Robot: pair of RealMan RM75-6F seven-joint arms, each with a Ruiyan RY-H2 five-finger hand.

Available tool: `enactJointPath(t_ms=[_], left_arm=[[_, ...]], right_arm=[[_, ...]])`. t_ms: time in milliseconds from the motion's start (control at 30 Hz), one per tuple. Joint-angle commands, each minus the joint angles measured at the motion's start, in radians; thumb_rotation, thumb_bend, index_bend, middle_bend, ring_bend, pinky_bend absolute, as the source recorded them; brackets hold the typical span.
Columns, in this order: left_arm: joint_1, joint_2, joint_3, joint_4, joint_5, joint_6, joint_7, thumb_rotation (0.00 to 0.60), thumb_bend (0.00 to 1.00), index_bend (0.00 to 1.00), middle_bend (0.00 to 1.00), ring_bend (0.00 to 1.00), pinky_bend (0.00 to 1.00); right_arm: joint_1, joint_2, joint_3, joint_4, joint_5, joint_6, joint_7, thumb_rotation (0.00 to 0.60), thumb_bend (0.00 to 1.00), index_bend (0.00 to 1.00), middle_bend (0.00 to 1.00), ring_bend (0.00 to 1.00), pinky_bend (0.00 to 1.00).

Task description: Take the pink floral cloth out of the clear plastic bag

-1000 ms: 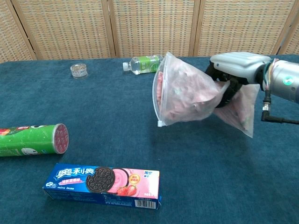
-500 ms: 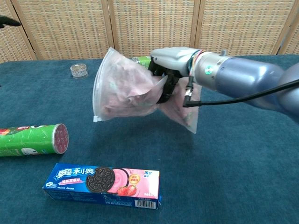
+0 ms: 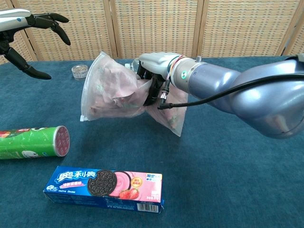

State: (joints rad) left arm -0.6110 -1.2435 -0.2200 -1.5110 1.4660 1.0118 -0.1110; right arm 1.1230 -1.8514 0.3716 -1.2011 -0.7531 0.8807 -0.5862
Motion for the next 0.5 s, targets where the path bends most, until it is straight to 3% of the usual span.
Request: enactJointPath(t_ms=[33,500], left_arm=[[-0.006,-0.017,0.004,0.021,-0.008,0.006,-0.019,0.6,0.05,0.3,0.0,0.0,0.0],[-0.05,-0.08,0.019,0.051,-0.046,-0.023,-0.035,0.6,0.05,0.31,0.0,0.0,0.0]], right_arm=[[0.002,0.002,0.005,0.01,0.002,-0.002,0.01,0.6,0.45,0.7,0.74,0.71,0.63],[-0.009,0.033,0.017,-0.021,0.007,0.004,0.065,0.6,0.45,0.71,0.75,0.72,0.63]])
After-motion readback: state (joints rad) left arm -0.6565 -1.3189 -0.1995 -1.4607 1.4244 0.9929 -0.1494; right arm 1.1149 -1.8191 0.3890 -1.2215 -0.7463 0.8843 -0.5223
